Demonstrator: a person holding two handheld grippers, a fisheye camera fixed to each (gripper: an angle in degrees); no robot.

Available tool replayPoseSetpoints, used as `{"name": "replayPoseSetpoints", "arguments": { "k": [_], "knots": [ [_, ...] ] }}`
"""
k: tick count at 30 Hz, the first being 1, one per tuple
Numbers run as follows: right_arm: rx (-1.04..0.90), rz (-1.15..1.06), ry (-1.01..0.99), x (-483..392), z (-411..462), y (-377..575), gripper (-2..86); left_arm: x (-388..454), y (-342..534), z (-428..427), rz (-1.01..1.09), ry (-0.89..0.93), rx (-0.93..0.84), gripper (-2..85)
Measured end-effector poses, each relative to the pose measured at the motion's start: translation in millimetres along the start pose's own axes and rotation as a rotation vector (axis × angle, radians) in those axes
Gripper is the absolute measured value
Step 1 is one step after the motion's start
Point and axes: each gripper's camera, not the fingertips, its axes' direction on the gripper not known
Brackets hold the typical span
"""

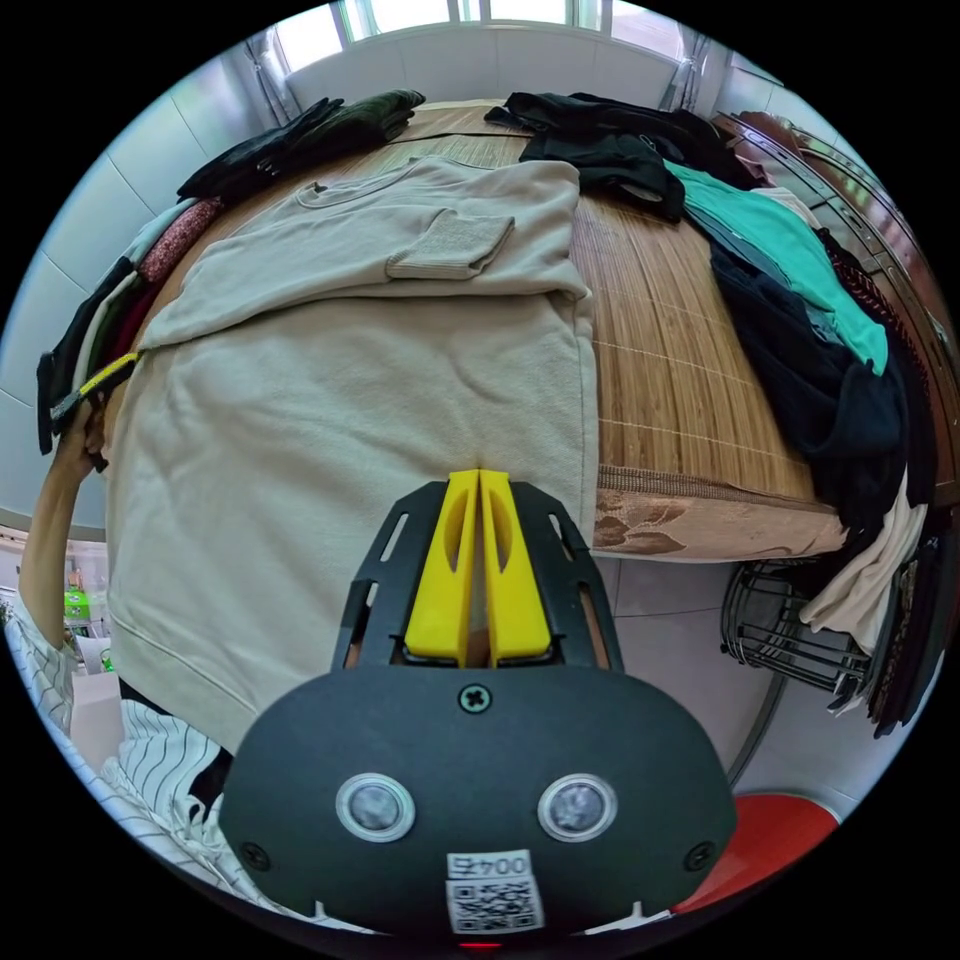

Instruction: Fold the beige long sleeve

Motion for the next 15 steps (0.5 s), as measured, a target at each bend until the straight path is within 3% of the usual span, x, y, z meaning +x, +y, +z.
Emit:
{"name": "replayPoseSetpoints", "arguments": {
  "k": [2,4,9,12,15],
  "knots": [
    [-0.001,-0.002,0.003,2,-1,0,-0.7,36,14,38,0.172,-0.159,-0.106,1.8],
    [-0.001,-0.005,0.008,4,-2,-1,-0.7,57,22,43,0.231,-0.193,-0.089,1.7],
    [0.0,-0.003,0.006,12,-6,-1,-0.7,91,7,9,0.311,-0.27,-0.125,1.2],
    [0.002,0.0,-0.004,19,-9,-1,-0.7,81,10,-20,0.251,-0.465,-0.2,1.0],
    [0.004,0.003,-0.009,26,-11,0,-0.7,82,11,-110,0.143,-0.319,-0.135,1.1]
  ]
}}
